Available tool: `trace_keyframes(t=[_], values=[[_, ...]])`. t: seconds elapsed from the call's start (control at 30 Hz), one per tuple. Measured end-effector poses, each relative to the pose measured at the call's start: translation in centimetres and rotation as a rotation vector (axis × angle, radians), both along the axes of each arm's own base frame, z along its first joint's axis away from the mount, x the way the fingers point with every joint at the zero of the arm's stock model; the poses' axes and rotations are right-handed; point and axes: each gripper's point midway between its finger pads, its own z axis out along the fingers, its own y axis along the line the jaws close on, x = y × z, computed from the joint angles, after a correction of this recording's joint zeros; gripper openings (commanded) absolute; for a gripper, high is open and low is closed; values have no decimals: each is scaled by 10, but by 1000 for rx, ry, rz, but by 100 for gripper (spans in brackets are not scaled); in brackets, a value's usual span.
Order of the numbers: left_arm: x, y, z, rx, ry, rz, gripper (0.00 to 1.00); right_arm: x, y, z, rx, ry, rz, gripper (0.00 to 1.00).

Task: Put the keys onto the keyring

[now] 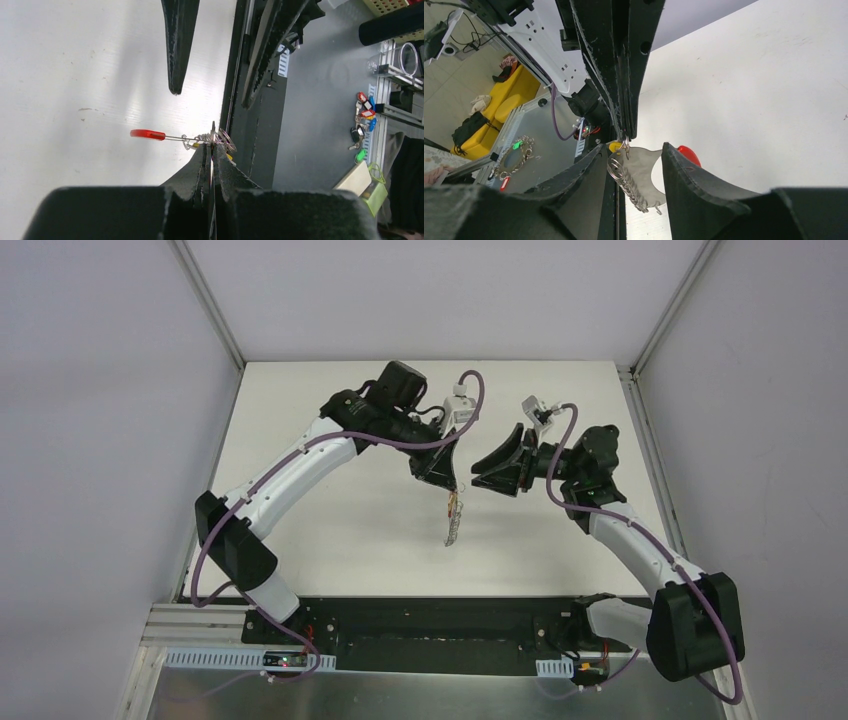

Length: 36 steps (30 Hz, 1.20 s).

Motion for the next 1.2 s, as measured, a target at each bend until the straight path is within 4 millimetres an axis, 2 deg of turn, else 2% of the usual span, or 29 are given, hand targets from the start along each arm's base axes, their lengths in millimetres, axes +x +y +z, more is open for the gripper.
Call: trace_keyframes(t=[0.47,0.83,1.13,1.2], values=[[-12,-10,-3,63,41,-36,0,-20,11,-21,-76,0,100,29],[-9,-12,-10,81,49,-31,0,-24,13,-23,-81,3,114,21],[-10,-13,-11,82,51,-36,0,-25,15,-23,-82,-6,118,8],[-11,-13,-11,83,52,-36,0,-26,15,-24,-82,-6,120,2]])
